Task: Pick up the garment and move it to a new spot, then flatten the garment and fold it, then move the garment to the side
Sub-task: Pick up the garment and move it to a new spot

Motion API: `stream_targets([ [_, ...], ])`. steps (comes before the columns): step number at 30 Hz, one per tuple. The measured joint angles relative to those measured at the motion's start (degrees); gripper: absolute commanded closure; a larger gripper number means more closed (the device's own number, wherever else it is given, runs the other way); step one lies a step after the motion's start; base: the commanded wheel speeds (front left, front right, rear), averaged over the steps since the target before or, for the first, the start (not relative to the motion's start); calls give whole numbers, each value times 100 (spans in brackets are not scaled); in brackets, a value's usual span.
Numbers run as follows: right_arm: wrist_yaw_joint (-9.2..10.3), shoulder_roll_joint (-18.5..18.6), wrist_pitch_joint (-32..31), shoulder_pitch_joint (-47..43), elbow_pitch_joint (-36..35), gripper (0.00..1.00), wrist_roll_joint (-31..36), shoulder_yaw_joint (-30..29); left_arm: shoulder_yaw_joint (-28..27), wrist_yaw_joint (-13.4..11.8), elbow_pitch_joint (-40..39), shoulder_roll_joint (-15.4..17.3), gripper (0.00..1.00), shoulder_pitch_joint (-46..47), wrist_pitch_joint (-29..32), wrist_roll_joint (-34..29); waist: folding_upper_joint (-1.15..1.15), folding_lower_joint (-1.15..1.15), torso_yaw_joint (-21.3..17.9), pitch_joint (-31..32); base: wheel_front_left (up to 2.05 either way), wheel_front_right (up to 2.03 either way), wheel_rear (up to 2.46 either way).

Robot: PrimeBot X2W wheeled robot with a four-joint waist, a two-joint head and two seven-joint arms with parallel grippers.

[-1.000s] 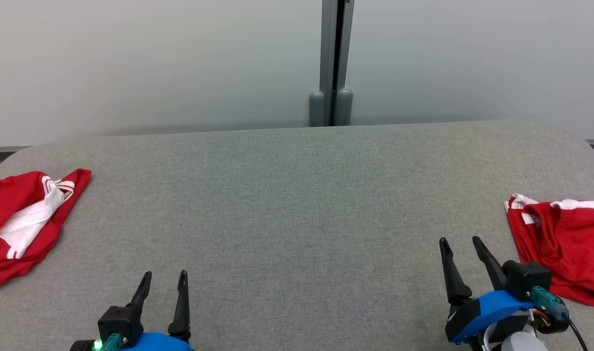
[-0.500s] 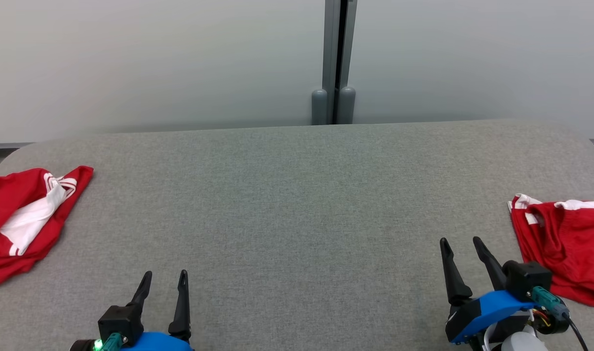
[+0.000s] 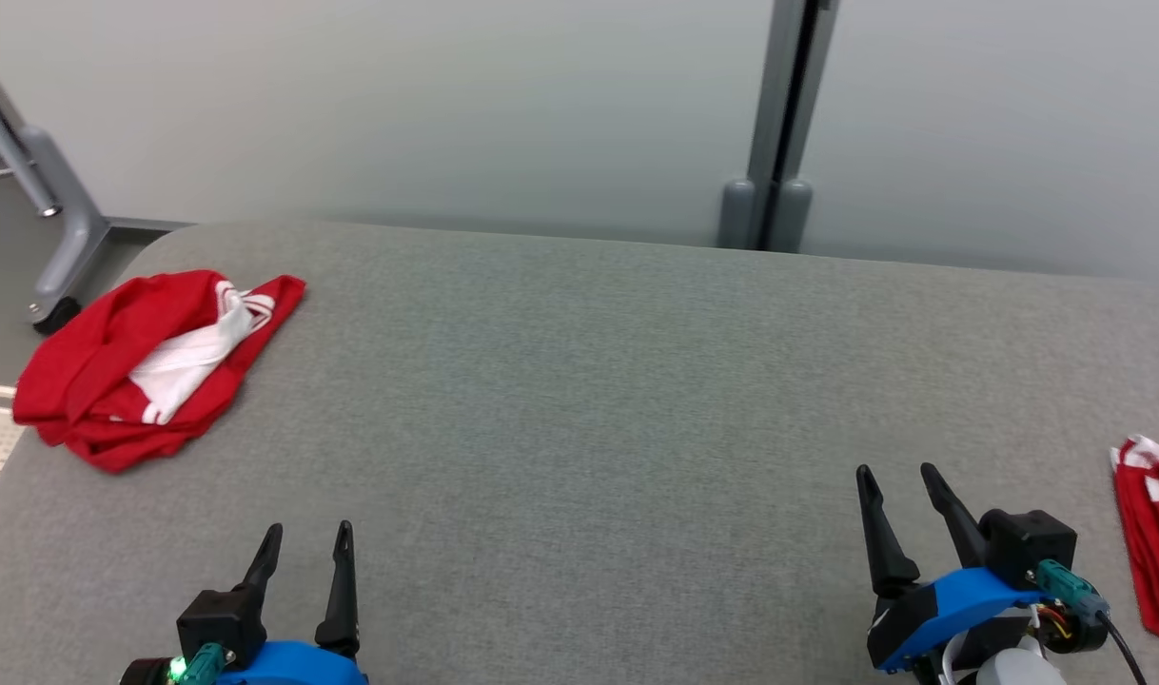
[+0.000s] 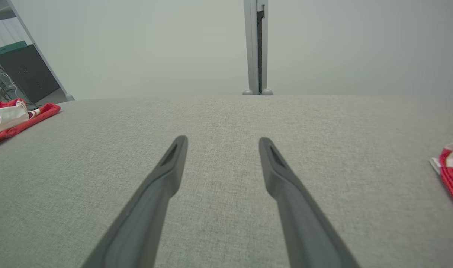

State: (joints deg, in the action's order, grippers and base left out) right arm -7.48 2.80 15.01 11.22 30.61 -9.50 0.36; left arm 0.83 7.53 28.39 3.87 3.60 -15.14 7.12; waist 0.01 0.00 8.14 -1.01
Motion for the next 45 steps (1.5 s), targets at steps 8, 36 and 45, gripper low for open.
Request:
stream_targets([
  [8, 0, -2, 1, 27, 55, 0, -69, 118, -103, 0, 91, 74, 0, 54, 0, 47, 0, 0, 795, -39, 0, 0, 0],
  [36, 0, -8, 1, 348, 263, 0, -7, 595, -416, 0, 568, 77, 0, 279, 0, 463, -1, 0, 2138, -535, 0, 0, 0],
  [45, 0, -5, 2, 855, -30, 0, 346, 942, -153, 0, 1034, 719, 0, 1598, 1, 1372, 0, 2, 1635, -1390, 0, 0, 0],
])
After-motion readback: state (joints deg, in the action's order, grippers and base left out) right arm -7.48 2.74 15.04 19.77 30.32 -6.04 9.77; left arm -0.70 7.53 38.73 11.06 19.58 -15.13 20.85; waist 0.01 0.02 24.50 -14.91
